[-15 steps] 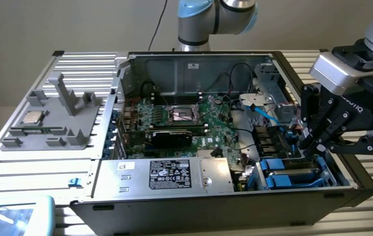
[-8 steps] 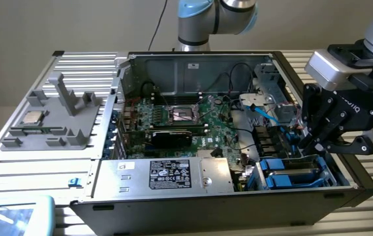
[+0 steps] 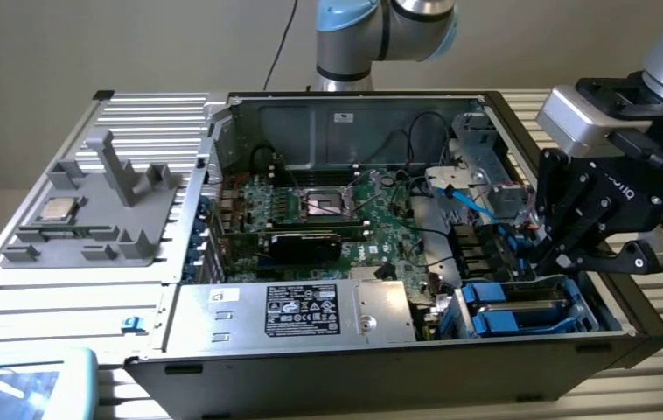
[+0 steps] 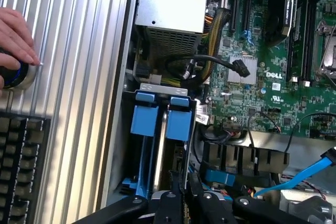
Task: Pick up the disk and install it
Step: 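Insert the first disk wire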
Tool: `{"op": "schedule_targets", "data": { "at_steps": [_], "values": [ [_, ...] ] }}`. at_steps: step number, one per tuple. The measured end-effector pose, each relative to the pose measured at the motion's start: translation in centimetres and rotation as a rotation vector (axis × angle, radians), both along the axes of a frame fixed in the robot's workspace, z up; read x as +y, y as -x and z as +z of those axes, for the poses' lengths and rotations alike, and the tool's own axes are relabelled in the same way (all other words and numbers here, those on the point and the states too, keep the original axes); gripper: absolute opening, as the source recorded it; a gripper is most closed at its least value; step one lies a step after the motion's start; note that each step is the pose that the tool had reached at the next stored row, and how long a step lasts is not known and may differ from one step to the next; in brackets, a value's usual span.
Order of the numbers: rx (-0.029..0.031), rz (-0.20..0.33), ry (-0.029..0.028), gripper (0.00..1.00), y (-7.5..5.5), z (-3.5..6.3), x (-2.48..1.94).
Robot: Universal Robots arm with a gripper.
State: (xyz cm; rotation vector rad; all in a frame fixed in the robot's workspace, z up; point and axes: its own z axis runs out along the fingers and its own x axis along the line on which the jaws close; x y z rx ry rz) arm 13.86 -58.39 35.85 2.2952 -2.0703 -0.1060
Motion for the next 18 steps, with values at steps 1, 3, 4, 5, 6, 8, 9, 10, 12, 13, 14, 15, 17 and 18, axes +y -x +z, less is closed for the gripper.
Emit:
{"op": "schedule_targets", "data": {
  "at_steps": [1,3,4,5,6,8,9,10,12,13,14,15,17,18],
  "values": [
    [0.0,-0.003,0.0008,0.16,0.0,-0.05,0.01],
    [0.0,-0.014,0.0011,0.16,0.0,-0.1,0.03],
    [0.0,-0.025,0.0013,0.16,0.0,-0.11,0.03],
    [0.0,-0.037,0.0012,0.16,0.0,-0.13,0.03],
    [0.0001,-0.049,0.001,0.16,0.01,-0.15,0.03],
    [0.0001,-0.052,0.0008,0.16,0.01,-0.16,0.02],
    [0.0001,-0.055,0.0008,0.16,0.05,-0.16,0.02],
    [0.0,-0.062,0.0009,0.16,0.08,-0.17,0.02],
    [0.0,-0.078,0.001,0.16,0.14,-0.19,0.02],
    [-0.0001,-0.087,0.0009,0.16,0.15,-0.2,0.02],
    [-0.0005,-0.097,0.0011,0.16,0.15,-0.22,0.03],
    [-0.0014,-0.107,0.0011,0.16,0.15,-0.25,0.03],
    [-0.0055,-0.118,0.0005,0.16,0.23,-0.34,0.02],
    [-0.0082,-0.119,0.0006,0.16,0.39,-0.35,0.02]
  ]
}}
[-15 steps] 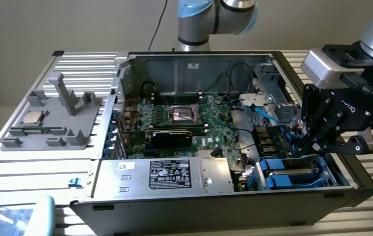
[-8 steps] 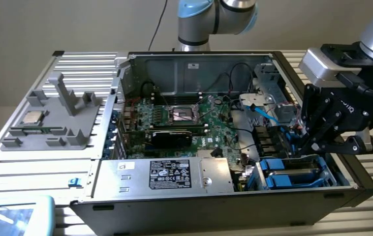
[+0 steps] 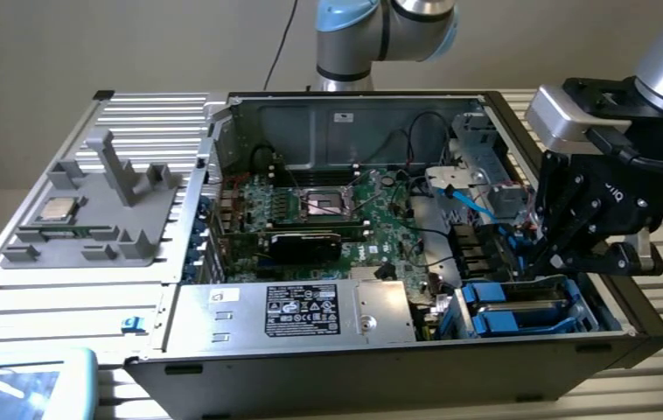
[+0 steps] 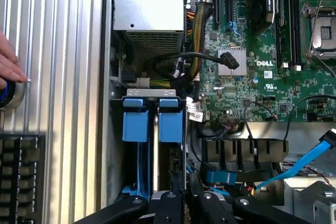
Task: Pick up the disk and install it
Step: 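Insert the first disk wire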
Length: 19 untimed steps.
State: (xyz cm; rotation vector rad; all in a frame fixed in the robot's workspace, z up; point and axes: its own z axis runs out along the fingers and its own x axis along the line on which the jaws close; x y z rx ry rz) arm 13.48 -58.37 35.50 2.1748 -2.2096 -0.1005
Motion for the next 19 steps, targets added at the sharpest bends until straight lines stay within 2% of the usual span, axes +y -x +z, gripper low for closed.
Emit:
{"op": "schedule_targets", "data": {
  "at_steps": [3,4,5,7,8,13,19],
  "values": [
    [-0.006,0.0,0.0014,0.16,0.46,-0.03,0.0],
    [-0.0068,0.0,0.0052,0.16,0.47,-0.07,0.02],
    [-0.0086,0.0,0.0125,0.16,0.48,-0.09,0.08],
    [-0.0145,0.0,0.0347,0.16,0.49,-0.12,0.24],
    [-0.0163,0.0,0.0417,0.16,0.5,-0.13,0.34],
    [-0.0144,-0.003,0.0421,0.16,0.51,-0.23,0.32],
    [-0.0158,-0.008,0.042,0.16,0.51,-0.41,0.31]
  ]
}}
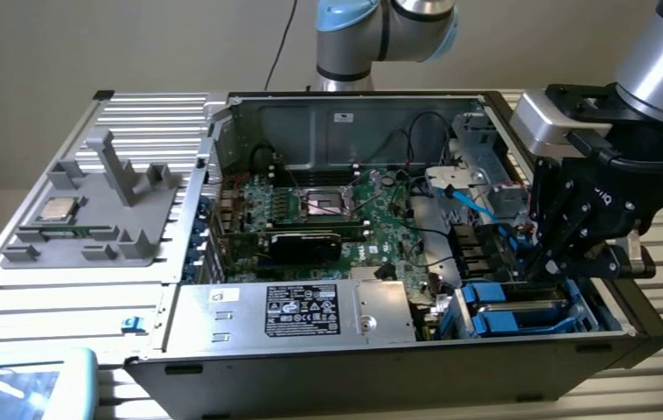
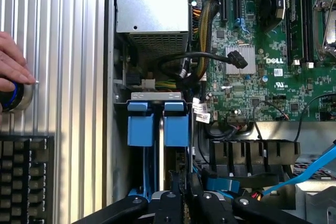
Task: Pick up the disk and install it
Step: 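Insert the first disk wire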
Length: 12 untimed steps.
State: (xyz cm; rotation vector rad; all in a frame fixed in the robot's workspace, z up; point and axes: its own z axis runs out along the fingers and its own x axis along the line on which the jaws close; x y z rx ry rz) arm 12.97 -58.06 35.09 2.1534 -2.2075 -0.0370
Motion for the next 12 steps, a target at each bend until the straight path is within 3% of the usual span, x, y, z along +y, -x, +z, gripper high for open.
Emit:
{"op": "schedule_targets", "data": {
  "at_steps": [3,6,10,12],
  "values": [
    [-0.0079,-0.005,0.0001,0.16,0.01,-0.11,0.0],
    [-0.0104,-0.005,0.0009,0.16,0.03,-0.13,0.02],
    [-0.0124,-0.005,0.0145,0.16,0.13,-0.21,0.49],
    [-0.0127,-0.005,0.0218,0.16,0.13,-0.29,0.52]
  ]
}}
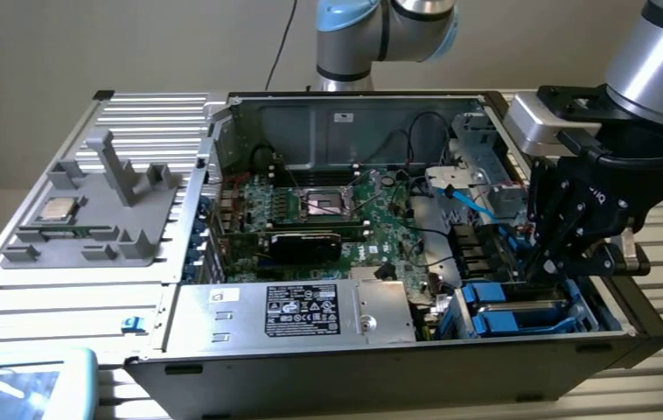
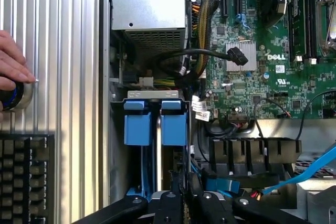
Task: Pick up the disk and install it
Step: 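Insert the first disk wire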
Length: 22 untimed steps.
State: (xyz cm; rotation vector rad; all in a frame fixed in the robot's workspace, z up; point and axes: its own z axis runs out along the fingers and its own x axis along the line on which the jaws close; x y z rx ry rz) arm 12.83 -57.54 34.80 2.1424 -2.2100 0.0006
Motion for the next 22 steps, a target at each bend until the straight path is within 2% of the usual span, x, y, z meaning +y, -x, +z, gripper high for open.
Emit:
{"op": "schedule_targets", "data": {
  "at_steps": [1,4,5,8,12,15,22],
  "values": [
    [-0.0002,-0.001,0.002,0.16,0.01,-0.03,0.0],
    [-0.0004,-0.001,0.0027,0.16,0.02,-0.02,0.0],
    [-0.0023,-0.001,0.0026,0.16,0.03,-0.05,0.0],
    [-0.0128,-0.002,0.0024,0.16,0.05,-0.26,0.0],
    [-0.0147,-0.008,0.0027,0.16,0.32,-0.37,0.01],
    [-0.0182,-0.01,0.0033,0.16,0.43,-0.44,0.09],
    [-0.0185,-0.018,0.0039,0.16,0.43,-0.61,0.09]
  ]
}}
